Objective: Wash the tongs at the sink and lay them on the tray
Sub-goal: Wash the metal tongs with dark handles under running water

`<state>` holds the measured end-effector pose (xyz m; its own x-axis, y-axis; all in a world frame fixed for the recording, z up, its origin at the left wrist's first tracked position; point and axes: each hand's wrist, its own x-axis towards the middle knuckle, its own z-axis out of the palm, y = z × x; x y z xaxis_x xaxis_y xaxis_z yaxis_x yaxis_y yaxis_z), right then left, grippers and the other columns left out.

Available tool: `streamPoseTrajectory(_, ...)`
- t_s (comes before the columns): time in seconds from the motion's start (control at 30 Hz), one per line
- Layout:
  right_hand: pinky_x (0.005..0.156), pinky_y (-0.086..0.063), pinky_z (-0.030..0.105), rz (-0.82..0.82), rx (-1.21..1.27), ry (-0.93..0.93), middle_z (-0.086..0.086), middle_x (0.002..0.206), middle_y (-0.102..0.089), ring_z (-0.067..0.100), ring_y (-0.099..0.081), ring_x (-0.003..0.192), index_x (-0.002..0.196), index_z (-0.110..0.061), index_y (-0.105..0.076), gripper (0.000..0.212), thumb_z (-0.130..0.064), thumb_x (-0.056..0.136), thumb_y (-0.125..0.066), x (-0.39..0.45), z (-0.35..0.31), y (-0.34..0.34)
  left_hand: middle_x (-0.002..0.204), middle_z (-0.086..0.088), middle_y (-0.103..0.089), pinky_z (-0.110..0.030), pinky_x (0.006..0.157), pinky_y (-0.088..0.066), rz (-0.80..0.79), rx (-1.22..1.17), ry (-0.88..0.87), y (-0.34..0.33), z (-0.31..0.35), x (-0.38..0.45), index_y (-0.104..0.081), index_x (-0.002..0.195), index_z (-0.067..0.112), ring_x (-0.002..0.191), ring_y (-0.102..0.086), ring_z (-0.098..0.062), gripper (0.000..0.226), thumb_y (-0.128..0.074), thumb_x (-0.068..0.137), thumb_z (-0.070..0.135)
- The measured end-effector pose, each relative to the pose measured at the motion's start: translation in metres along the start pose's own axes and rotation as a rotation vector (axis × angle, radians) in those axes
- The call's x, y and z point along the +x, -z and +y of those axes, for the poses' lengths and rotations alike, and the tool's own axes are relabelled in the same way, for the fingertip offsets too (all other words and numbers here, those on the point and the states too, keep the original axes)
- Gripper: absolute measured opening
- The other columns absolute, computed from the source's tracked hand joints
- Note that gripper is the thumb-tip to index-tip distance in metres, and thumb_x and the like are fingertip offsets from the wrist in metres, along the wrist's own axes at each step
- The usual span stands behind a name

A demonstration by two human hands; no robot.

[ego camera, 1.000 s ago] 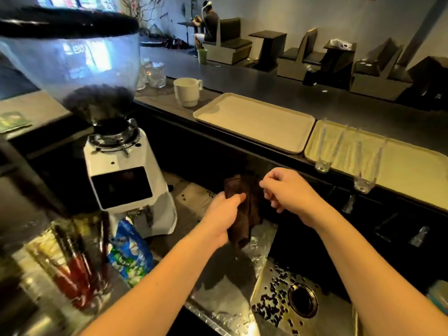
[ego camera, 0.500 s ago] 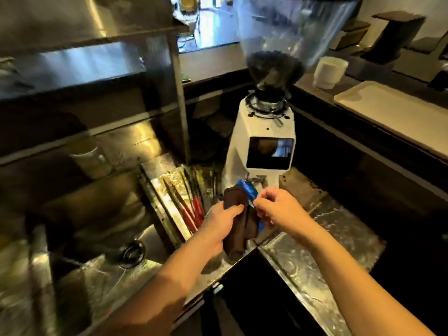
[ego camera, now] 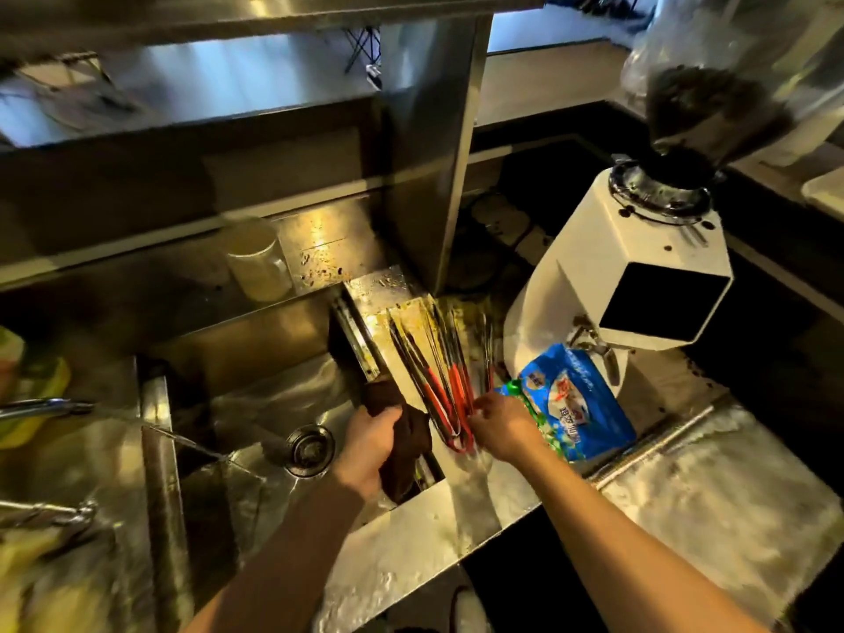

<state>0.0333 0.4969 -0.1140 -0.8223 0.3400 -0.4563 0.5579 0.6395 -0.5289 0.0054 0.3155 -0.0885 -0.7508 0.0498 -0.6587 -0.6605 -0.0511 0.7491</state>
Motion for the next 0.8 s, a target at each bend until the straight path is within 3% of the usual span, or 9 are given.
streamPoseTrajectory(0.07, 0.095, -0.05, 0.036, 0.0, -0.09, -0.015, 0.013, 0.122, -0.063, 0.028, -0.062, 0.109, 0.12, -0.016, -0.065, 0.034, -0.034, 0.092, -0.063, 0.016, 0.004, -0.006, 0.1, -0.023, -0.062, -0.048, 0.09, -0.052, 0.034, 0.024, 0.002, -0.007, -0.003, 0.006, -0.063, 0.114, 0.0, 0.089, -0.065, -0.035, 0.018, -0.054, 0.098, 0.005)
streamPoseTrajectory(0.13, 0.1, -0.048, 0.04, 0.009, -0.162, -0.01, 0.021, 0.13, -0.054, 0.034, -0.055, 0.116, 0.122, -0.011, -0.062, 0.038, -0.036, 0.093, -0.061, 0.03, 0.009, -0.009, 0.106, -0.024, -0.062, -0.052, 0.099, -0.05, 0.099, 0.052, -0.023, -0.017, -0.004, 0.012, -0.061, 0.119, -0.004, 0.103, -0.064, -0.041, 0.023, -0.053, 0.098, 0.0)
streamPoseTrajectory(0.2, 0.1, -0.047, 0.041, 0.004, -0.237, -0.002, 0.027, 0.135, -0.047, 0.038, -0.05, 0.12, 0.122, -0.005, -0.058, 0.036, -0.027, 0.094, -0.055, 0.036, 0.01, -0.012, 0.096, -0.018, -0.064, -0.045, 0.081, -0.054, 0.111, 0.044, -0.009, -0.022, -0.005, 0.012, -0.063, 0.1, 0.011, 0.088, -0.067, -0.033, 0.014, -0.052, 0.099, 0.002)
streamPoseTrajectory(0.27, 0.099, -0.048, 0.042, -0.036, -0.304, 0.007, 0.027, 0.142, -0.04, 0.038, -0.046, 0.124, 0.122, -0.002, -0.056, 0.031, -0.018, 0.098, -0.047, 0.042, 0.012, -0.012, 0.083, -0.01, -0.061, -0.036, 0.068, -0.054, 0.122, 0.05, 0.022, -0.03, -0.007, 0.014, -0.057, 0.085, 0.018, 0.069, -0.068, -0.019, 0.021, -0.052, 0.099, 0.004)
streamPoseTrajectory(0.37, 0.098, -0.049, 0.041, -0.081, -0.322, -0.03, 0.025, 0.147, -0.031, 0.036, -0.046, 0.126, 0.121, -0.002, -0.059, 0.027, -0.012, 0.099, -0.048, 0.046, 0.013, -0.011, 0.095, -0.016, -0.065, -0.045, 0.082, -0.057, 0.137, 0.038, 0.054, -0.038, -0.009, 0.02, -0.059, 0.096, 0.015, 0.082, -0.068, -0.026, 0.009, -0.054, 0.097, 0.008)
streamPoseTrajectory(0.47, 0.095, -0.048, 0.04, -0.072, -0.283, -0.037, 0.02, 0.144, -0.037, 0.034, -0.043, 0.127, 0.118, -0.004, -0.06, 0.025, -0.012, 0.098, -0.05, 0.05, 0.013, -0.008, 0.093, -0.011, -0.067, -0.037, 0.073, -0.057, 0.168, 0.009, 0.073, -0.05, -0.009, 0.025, -0.062, 0.104, 0.016, 0.081, -0.069, -0.024, 0.011, -0.057, 0.096, 0.012)
streamPoseTrajectory(0.57, 0.091, -0.046, 0.038, 0.034, -0.133, -0.055, 0.019, 0.132, -0.043, 0.036, -0.049, 0.118, 0.123, -0.001, -0.056, 0.035, -0.025, 0.098, -0.047, 0.05, 0.011, 0.001, 0.092, -0.011, -0.067, -0.037, 0.07, -0.057, 0.142, -0.037, 0.085, -0.056, -0.009, 0.028, -0.061, 0.118, 0.009, 0.08, -0.068, -0.026, 0.023, -0.057, 0.096, 0.013)
streamPoseTrajectory(0.7, 0.074, -0.038, 0.032, 0.077, 0.0, -0.023, 0.015, 0.104, -0.06, 0.034, -0.059, 0.094, 0.108, -0.002, -0.061, 0.041, -0.039, 0.099, -0.045, 0.053, 0.004, 0.029, 0.1, -0.014, -0.07, -0.036, 0.065, -0.057, 0.115, -0.093, 0.078, -0.056, -0.006, 0.027, -0.061, 0.119, 0.012, 0.085, -0.071, -0.03, 0.024, -0.061, 0.096, 0.015)
streamPoseTrajectory(0.8, 0.073, -0.042, 0.032, 0.084, 0.033, -0.075, 0.021, 0.109, -0.068, 0.035, -0.062, 0.092, 0.107, -0.001, -0.066, 0.046, -0.042, 0.097, -0.05, 0.055, -0.003, 0.051, 0.106, -0.018, -0.069, -0.042, 0.074, -0.058, 0.086, -0.096, 0.051, -0.051, 0.0, 0.021, -0.061, 0.118, 0.011, 0.093, -0.071, -0.035, 0.024, -0.061, 0.095, 0.018)
